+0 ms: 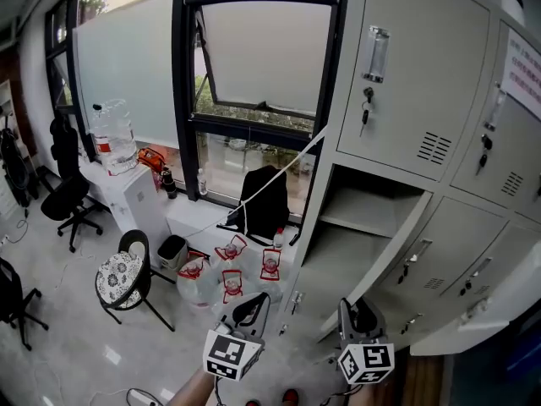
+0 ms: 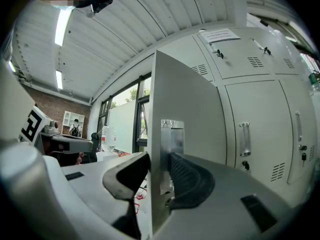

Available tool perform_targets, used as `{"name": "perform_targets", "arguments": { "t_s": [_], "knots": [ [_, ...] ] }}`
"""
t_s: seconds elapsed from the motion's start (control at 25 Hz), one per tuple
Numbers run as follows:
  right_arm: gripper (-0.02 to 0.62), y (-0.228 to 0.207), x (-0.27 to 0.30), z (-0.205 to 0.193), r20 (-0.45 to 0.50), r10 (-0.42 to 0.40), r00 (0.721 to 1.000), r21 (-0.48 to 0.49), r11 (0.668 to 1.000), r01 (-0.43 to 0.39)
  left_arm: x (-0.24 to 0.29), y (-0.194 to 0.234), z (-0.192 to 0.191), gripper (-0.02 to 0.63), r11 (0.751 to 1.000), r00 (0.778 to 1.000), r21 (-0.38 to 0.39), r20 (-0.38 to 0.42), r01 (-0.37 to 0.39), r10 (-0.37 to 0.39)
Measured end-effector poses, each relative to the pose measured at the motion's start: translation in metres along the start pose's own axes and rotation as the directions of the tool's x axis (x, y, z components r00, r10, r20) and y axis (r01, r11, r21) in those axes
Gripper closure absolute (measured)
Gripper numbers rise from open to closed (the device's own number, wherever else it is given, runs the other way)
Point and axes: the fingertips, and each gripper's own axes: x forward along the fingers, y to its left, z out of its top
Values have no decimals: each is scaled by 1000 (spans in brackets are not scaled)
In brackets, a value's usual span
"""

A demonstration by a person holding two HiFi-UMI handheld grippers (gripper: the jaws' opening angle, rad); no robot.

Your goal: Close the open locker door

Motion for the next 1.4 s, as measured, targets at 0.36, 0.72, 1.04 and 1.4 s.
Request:
{"name": "perform_targets", "arguments": {
  "t_s": [0.36,0.72,1.04,1.4],
  "knots": [
    [453,11,22,-1,-31,-2,1000,-32,999,1,5,21,-8,584,1000,1000,-22,-14,2,-3],
    [467,22,51,0,-49,36,998,-44,998,-38,15,43,-4,584,999,1000,-30,-6,-20,19],
    [474,29,81,0,-54,72,996,-62,995,-75,31,58,-5,584,998,999,-29,-11,-49,49],
    [481,31,115,1,-48,98,994,-47,994,-100,59,69,-6,584,997,998,-33,-11,-63,63]
  ]
}}
